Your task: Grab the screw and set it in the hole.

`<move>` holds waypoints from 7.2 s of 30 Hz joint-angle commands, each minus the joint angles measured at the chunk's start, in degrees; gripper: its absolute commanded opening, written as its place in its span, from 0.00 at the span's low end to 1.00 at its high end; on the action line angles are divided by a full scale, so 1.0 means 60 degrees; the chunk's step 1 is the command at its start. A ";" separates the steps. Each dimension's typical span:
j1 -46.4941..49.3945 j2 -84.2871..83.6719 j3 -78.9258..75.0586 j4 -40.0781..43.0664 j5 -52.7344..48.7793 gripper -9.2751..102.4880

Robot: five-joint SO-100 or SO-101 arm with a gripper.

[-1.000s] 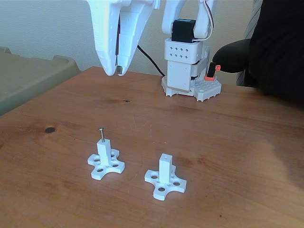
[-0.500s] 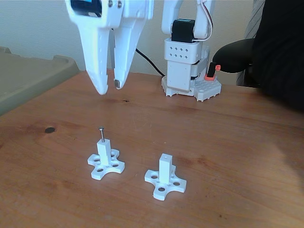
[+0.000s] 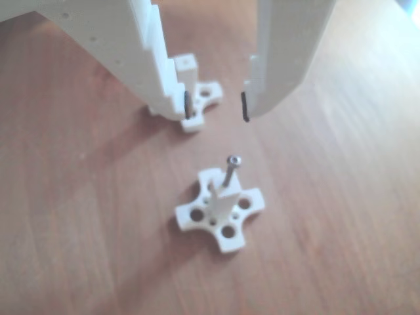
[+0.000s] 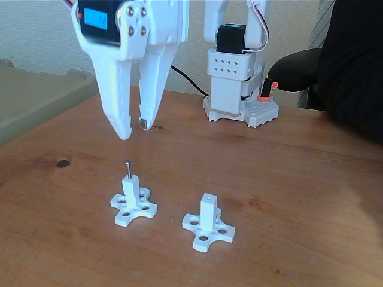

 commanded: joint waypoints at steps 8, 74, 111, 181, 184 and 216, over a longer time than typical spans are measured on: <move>0.0190 -0.0220 -0.1055 -0.0103 -0.0029 0.18; 0.0103 -0.1450 -0.1318 -0.0601 -0.0117 0.17; 0.0132 -0.1685 -0.1362 -0.0776 -0.0146 0.17; 0.0132 -0.1802 -0.1187 -0.1128 -0.0322 0.07; 0.0132 -0.1802 -0.1172 -0.1245 -0.0352 0.05; -0.0674 -0.1201 -0.2578 -0.0146 -0.0190 0.04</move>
